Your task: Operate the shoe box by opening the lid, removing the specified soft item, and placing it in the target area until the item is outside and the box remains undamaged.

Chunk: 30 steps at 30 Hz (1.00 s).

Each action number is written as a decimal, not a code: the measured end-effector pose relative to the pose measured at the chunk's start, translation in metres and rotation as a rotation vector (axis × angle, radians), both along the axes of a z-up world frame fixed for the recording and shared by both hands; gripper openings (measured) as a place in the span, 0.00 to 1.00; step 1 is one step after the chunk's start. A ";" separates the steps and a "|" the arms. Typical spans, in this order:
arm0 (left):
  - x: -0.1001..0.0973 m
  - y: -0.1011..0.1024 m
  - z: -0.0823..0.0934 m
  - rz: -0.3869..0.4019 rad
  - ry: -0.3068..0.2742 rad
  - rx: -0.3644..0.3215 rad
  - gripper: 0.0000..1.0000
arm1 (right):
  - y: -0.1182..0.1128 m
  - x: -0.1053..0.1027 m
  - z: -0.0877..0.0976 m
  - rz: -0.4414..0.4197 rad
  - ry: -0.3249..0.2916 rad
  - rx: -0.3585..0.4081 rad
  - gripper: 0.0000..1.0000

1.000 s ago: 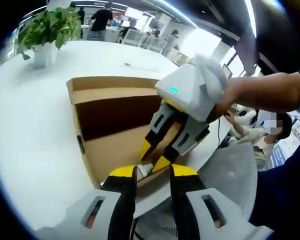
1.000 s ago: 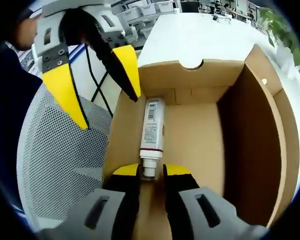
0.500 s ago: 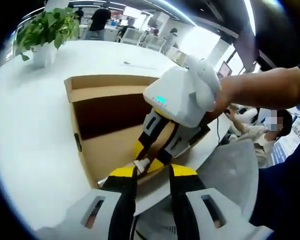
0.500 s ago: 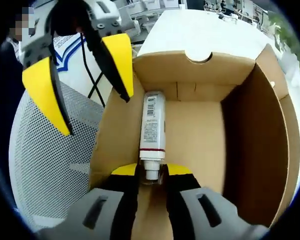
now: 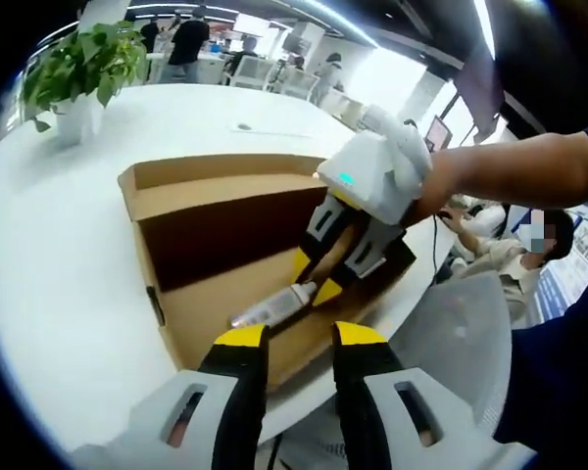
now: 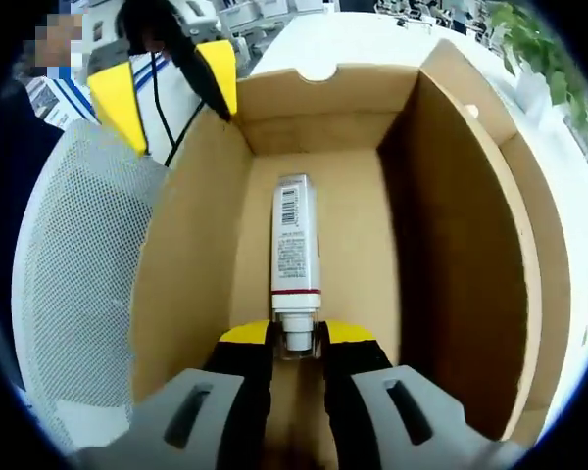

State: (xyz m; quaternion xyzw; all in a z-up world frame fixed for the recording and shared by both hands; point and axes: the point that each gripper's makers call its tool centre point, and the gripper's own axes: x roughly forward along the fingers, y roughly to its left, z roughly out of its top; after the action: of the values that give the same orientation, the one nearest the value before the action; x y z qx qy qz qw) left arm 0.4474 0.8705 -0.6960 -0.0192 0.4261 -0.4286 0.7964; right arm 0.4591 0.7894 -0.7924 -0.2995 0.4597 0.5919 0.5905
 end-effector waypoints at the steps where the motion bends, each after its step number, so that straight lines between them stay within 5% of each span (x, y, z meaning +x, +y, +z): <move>1: 0.003 -0.001 0.000 -0.008 -0.004 0.004 0.23 | -0.004 0.001 0.000 0.000 -0.003 -0.005 0.18; 11: 0.019 -0.027 -0.009 -0.199 -0.073 0.089 0.24 | -0.020 0.003 0.001 -0.002 0.001 -0.024 0.20; 21: 0.012 -0.051 -0.045 -0.609 -0.109 0.252 0.23 | -0.021 0.009 0.006 -0.036 -0.002 0.003 0.21; 26: 0.022 -0.058 -0.062 -0.722 -0.221 0.366 0.24 | -0.021 0.010 0.005 -0.038 -0.002 0.005 0.19; 30: 0.025 -0.062 -0.076 -0.761 -0.235 0.404 0.26 | -0.019 0.009 0.005 -0.040 0.005 0.010 0.18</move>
State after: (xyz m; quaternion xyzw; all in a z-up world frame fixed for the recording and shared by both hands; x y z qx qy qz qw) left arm 0.4725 0.8085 -0.7721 0.3437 0.3848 -0.5984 0.6129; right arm 0.4686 0.7701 -0.7877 -0.2857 0.4640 0.5829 0.6027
